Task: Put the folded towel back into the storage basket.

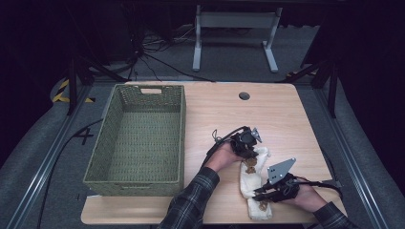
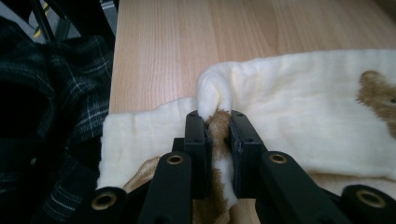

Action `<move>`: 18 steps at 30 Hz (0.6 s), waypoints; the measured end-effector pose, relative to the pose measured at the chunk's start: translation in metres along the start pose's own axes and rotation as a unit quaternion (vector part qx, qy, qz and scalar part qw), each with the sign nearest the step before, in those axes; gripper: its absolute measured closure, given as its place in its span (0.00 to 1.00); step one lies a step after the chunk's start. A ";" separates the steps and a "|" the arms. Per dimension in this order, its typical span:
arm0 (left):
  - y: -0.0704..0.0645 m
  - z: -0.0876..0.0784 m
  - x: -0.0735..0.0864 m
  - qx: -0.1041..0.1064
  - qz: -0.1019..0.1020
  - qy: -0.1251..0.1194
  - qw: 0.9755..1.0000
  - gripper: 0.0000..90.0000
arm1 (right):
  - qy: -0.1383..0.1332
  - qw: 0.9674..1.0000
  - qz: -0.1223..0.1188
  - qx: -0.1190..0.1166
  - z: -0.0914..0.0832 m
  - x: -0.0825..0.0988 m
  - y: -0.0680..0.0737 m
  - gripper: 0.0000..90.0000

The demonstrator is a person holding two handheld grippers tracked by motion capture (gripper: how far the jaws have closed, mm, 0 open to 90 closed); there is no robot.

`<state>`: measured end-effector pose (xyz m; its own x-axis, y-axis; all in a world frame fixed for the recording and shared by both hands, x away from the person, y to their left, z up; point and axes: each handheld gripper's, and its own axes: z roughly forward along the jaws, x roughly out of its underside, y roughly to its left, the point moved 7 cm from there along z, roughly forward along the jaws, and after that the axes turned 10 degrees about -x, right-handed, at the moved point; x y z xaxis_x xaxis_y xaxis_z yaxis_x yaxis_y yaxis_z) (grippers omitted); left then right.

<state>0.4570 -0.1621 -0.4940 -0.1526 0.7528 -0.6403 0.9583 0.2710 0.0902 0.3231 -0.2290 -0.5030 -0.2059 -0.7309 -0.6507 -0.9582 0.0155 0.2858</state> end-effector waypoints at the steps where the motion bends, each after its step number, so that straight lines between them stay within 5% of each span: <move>1: -0.001 -0.006 -0.003 0.001 0.001 -0.007 1.000 0.87 | -0.003 1.000 0.001 0.001 -0.002 -0.001 0.000 0.89; 18: 0.010 -0.075 -0.028 -0.046 -0.008 -0.029 0.998 0.87 | -0.029 0.998 0.000 0.050 -0.039 -0.053 -0.013 0.89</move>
<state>0.4527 -0.1352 -0.4180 -0.1514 0.7120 -0.6857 0.9289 0.3396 0.1475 0.3543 -0.2176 -0.4449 -0.2149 -0.6895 -0.6917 -0.9725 0.0860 0.2164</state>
